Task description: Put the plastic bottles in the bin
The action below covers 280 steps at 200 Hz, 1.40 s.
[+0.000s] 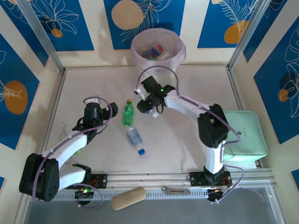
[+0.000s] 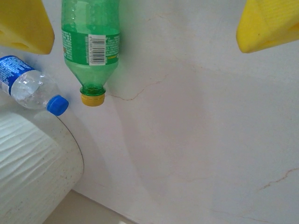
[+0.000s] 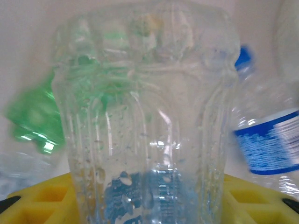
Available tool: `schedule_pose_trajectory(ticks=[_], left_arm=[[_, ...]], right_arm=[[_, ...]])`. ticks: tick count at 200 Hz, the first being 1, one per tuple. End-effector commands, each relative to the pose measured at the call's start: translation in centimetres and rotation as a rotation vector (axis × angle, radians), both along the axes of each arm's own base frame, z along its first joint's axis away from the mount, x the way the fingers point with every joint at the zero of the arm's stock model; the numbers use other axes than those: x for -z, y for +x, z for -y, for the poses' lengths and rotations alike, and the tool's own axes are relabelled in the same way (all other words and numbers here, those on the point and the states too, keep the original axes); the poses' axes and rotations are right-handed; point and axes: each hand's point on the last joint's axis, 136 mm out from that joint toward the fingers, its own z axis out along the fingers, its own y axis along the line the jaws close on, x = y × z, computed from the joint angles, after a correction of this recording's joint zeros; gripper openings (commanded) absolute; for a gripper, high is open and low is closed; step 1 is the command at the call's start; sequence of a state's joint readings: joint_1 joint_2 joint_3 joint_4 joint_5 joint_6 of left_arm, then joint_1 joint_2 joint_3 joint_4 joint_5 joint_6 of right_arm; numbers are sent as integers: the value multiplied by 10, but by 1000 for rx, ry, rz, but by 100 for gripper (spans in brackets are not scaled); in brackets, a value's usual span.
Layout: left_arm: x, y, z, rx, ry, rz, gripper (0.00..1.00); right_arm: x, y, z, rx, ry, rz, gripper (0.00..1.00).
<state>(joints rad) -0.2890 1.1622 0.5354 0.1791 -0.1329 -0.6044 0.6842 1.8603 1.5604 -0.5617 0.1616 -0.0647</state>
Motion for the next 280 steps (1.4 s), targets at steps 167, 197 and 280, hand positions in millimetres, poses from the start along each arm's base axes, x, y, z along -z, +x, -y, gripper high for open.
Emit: schedule_pose_trajectory(ticks=[167,197,280], left_arm=[[33,-3,53,256,-164,-121,100],[38,-10,51,256,-168,-138,100],[42,-18,49,259,-160,-150,100]], right_arm=[[-312,120,72,311,832,596,51],[-321,158,79,342,854,658,52],[-265,228,48,305,836,491,54]])
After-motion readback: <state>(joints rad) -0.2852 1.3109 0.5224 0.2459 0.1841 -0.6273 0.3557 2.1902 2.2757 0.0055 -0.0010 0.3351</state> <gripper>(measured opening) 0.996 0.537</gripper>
